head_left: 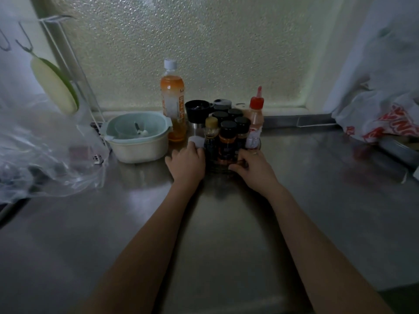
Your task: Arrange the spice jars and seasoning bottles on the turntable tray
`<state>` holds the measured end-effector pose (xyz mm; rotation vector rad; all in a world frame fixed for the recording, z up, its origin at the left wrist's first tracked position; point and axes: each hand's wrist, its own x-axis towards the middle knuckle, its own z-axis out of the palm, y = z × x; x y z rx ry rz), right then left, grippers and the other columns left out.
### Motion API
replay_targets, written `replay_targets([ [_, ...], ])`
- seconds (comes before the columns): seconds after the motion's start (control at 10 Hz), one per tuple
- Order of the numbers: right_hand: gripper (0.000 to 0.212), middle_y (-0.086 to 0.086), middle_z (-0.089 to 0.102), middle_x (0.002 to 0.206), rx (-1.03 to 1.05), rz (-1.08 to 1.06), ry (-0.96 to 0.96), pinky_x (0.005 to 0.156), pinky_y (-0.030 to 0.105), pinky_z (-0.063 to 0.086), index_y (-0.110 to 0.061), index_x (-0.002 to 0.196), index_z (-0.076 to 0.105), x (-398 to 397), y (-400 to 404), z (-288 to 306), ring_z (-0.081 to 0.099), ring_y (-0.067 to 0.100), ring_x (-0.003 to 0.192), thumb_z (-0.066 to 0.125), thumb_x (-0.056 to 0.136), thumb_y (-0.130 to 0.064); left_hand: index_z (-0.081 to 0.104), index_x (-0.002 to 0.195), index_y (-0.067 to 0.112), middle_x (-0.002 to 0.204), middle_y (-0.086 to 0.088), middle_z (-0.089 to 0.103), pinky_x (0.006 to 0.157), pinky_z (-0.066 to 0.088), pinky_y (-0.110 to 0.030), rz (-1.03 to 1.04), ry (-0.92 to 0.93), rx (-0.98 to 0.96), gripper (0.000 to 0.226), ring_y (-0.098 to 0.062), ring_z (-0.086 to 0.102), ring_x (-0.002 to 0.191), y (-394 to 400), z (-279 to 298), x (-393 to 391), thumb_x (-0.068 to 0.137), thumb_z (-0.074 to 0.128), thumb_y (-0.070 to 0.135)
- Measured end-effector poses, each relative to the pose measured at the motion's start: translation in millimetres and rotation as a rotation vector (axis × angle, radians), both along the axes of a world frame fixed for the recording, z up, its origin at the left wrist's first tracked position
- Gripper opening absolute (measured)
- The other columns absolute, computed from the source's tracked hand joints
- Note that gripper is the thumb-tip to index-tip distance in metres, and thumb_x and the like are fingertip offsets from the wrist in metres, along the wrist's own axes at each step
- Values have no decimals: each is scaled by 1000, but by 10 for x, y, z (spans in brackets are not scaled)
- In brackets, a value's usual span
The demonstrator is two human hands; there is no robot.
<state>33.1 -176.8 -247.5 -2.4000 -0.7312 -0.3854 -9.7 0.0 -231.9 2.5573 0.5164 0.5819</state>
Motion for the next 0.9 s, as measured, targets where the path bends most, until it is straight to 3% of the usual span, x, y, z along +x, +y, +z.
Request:
replay_targets([
  [0.2,31,3,50,82,-10,15,7,71,39,41,-19,78,41,222,150,5,44,24,90,66,84,-36,49,98,9,106,-19,63,91,32,-45,44,-11,-17,25,-36,51,105,147,-38,240,94,33,27],
  [0.4,34,2,48,70,71,55,3,60,34,31,-20,71,40,244,235,-34,47,27,77,70,81,-33,51,94,11,107,-18,63,92,32,-45,42,-13,-41,23,-36,53,106,227,3,287,93,34,27],
  [0.6,33,0,46,66,146,98,-6,61,30,29,-19,69,41,210,282,-35,47,27,73,72,79,-26,51,81,12,94,-16,66,82,36,-40,47,-90,-4,24,-34,58,92,256,-21,278,93,37,27],
  [0.7,24,1,55,73,167,81,40,61,32,37,-17,78,51,127,284,40,54,22,75,72,80,-29,53,89,9,96,-18,65,70,37,-36,62,-100,-14,26,-38,60,89,252,14,230,93,39,31],
  [0.8,17,-10,61,77,414,-6,99,61,17,41,-22,89,57,-9,280,245,57,-1,71,59,90,-38,50,95,11,84,-18,66,63,34,-32,50,-304,7,23,-39,63,79,193,204,76,92,46,34],
  [0.9,23,-5,63,74,872,-124,-139,67,18,43,-22,83,59,-32,90,663,57,4,70,42,96,-31,53,92,11,58,-5,53,56,30,-29,49,-642,30,25,-33,57,57,201,615,-89,90,43,34],
])
